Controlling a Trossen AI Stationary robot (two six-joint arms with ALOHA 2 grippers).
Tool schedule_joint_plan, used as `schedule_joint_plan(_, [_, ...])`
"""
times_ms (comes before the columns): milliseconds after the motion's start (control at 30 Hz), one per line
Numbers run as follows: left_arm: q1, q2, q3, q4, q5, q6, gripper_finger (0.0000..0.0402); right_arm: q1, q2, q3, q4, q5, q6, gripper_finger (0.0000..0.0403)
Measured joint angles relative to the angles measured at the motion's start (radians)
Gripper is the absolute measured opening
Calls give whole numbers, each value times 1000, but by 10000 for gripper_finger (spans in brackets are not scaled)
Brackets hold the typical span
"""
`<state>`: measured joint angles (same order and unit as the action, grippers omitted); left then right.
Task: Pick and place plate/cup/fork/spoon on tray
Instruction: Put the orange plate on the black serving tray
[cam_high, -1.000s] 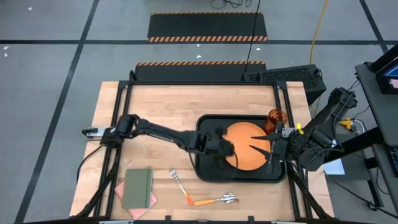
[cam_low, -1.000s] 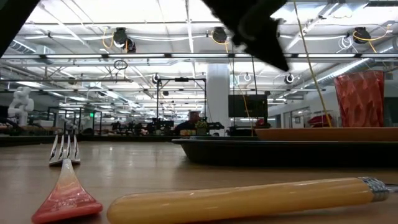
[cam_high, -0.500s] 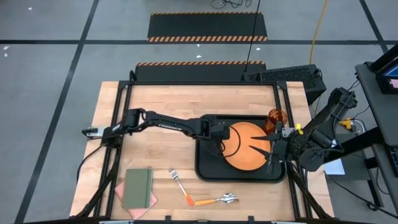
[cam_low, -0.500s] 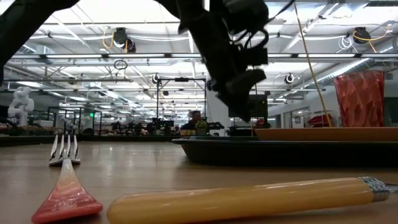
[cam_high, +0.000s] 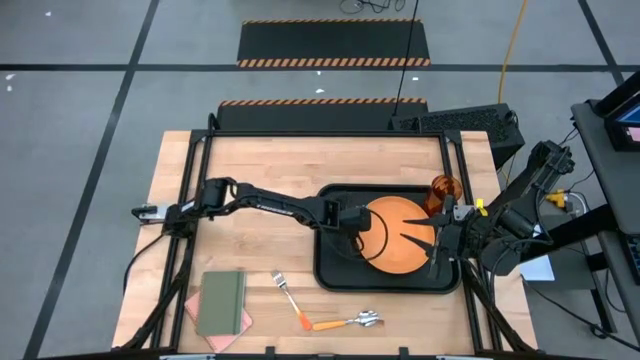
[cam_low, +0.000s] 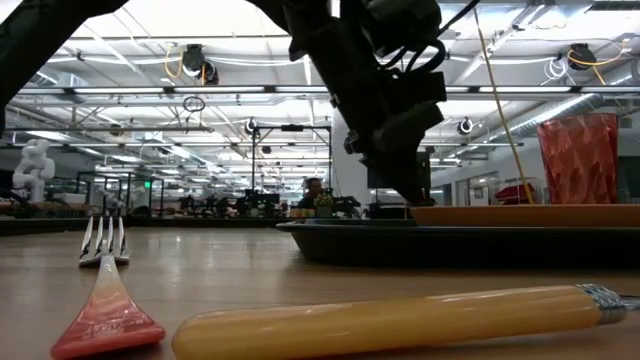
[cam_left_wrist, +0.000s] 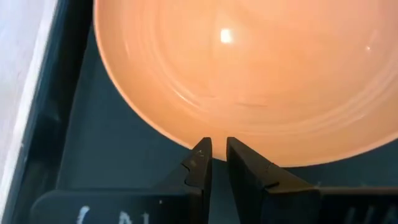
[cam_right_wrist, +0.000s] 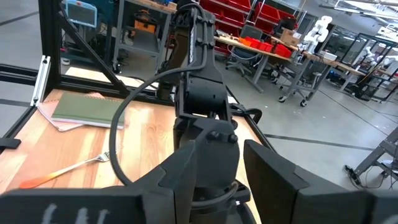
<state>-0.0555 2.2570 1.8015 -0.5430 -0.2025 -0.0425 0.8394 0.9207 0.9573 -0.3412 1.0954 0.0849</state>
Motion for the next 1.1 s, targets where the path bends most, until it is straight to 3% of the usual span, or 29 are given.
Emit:
schedule_joint_plan(167, [-5,0,0,0,-4,7,53,0,0,0,0,0,0,130])
schedule_joint_plan(433, [11,-11,0,-148,2,26,53,0,0,0,0,0,-1,130])
schedule_joint_plan(567, [7,15,0,-102,78,61,53,0,0,0,0,0,-4,130])
schedule_joint_plan(767, [-5,52,0,-9,87,80,53,0,0,0,1,0,-3,130])
schedule_joint_plan(1100, [-5,61,0,-16,99,94,53,0,0,0,0,0,-3,130])
